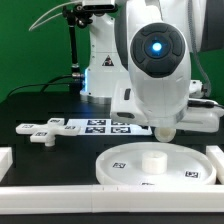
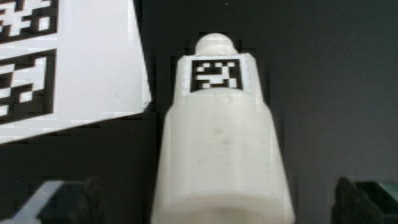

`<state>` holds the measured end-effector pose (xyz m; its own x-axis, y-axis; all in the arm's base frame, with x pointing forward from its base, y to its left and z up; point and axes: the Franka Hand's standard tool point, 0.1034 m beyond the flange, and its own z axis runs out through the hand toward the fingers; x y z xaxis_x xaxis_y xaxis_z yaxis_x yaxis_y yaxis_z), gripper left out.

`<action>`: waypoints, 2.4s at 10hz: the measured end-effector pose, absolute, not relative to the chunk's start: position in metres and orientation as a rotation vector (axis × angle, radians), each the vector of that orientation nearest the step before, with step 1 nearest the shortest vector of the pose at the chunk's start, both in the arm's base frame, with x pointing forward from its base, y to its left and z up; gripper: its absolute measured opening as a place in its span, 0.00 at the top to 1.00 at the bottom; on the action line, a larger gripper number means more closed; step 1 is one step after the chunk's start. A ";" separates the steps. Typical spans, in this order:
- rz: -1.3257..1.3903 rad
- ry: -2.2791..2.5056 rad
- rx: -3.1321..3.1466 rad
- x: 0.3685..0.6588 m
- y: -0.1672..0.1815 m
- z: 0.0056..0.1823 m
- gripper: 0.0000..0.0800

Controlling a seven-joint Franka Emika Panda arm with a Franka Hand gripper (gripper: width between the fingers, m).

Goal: Assemble round table

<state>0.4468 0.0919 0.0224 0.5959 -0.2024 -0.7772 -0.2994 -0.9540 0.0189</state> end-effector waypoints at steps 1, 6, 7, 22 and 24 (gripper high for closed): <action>1.295 0.428 -2.705 0.445 0.092 0.019 0.19; 1.316 0.428 -2.701 0.436 0.093 0.013 0.19; 1.314 0.428 -2.701 0.437 0.093 0.013 0.31; 1.202 0.308 -2.715 0.479 0.085 0.062 0.49; 1.008 0.265 -2.792 0.498 0.078 0.091 0.49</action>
Offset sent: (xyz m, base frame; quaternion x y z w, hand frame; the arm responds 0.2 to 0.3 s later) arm -0.0118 -0.0017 -0.0070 -0.0149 -0.0016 0.0168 0.9997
